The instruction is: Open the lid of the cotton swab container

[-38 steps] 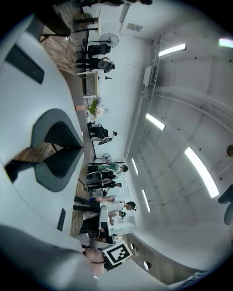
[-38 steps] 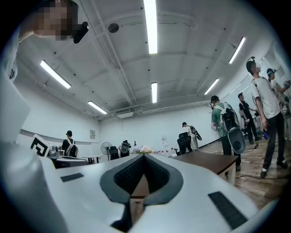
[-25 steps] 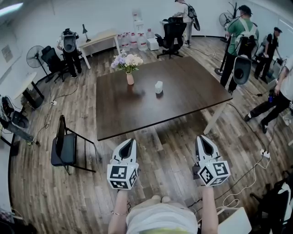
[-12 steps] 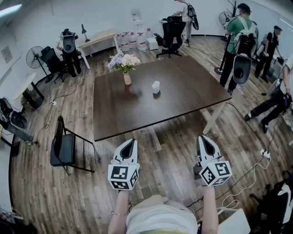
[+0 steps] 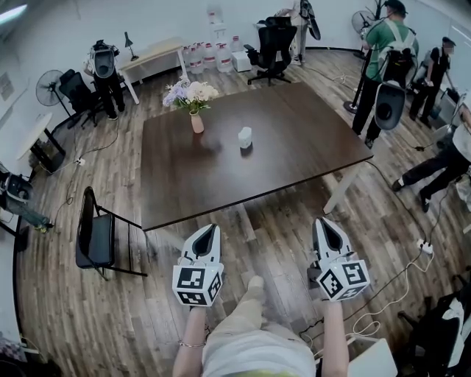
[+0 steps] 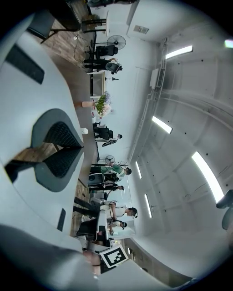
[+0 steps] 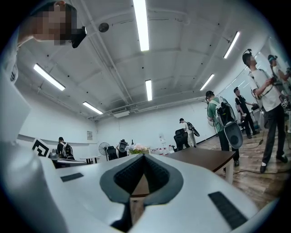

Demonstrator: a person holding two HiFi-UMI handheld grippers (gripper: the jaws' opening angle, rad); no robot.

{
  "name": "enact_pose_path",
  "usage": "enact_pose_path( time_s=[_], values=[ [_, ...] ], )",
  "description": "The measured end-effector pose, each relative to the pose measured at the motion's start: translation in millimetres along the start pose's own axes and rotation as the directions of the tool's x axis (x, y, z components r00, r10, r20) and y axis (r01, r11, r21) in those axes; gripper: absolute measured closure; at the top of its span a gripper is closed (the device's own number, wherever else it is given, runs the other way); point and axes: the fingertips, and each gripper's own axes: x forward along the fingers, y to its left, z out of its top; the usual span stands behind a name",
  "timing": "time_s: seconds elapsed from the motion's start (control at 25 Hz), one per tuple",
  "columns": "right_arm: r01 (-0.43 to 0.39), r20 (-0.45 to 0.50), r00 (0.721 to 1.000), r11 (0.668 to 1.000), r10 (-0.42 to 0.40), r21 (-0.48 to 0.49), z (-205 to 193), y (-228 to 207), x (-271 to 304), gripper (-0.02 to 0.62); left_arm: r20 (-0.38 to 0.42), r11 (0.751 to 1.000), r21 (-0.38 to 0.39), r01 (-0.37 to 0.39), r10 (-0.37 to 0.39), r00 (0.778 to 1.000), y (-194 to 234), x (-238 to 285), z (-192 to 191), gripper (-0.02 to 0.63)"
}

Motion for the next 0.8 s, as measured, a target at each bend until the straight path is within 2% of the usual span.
enact_pose_path(
  time_s=[0.56, 0.8],
  values=[
    [0.019, -0.039, 0.999, 1.000, -0.019, 0.004, -6, -49, 125, 0.574, -0.025, 0.998, 0.001, 0.059, -0.059, 0.998, 39, 131, 12, 0.583],
    [0.016, -0.038, 0.999, 1.000, -0.017, -0.008, -3, -54, 178, 0.574, -0.015, 0.997, -0.025, 0.071, -0.072, 0.997, 65, 175, 20, 0.583]
  ],
)
